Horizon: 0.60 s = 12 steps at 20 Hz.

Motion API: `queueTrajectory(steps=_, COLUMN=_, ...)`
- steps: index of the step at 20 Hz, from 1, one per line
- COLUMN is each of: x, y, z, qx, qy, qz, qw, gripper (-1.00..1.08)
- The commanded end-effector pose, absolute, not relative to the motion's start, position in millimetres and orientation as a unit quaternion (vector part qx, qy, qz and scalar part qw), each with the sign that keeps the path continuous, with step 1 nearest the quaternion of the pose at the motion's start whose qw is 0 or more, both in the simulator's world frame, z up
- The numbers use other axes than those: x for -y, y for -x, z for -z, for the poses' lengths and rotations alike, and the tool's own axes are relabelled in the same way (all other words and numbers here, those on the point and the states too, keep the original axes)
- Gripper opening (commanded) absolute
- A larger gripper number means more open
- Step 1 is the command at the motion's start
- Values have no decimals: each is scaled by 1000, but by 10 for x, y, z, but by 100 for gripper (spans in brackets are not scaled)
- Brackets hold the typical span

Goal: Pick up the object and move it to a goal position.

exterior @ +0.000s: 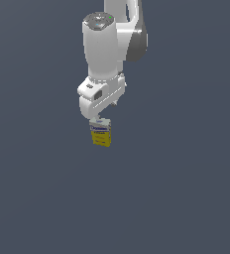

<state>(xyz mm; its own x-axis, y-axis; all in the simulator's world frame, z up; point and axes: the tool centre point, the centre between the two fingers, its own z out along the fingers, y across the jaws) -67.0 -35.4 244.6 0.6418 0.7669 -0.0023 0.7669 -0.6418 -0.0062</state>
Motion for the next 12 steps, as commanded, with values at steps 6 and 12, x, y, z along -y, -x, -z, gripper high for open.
queueTrajectory(steps=6, x=478, y=679, z=-2290, qx=498, qy=867, qz=-1, qw=2, gripper=100)
queueTrajectory(steps=12, x=574, y=691, z=-2170, qx=553, qy=833, qz=-1, qw=1, gripper=100)
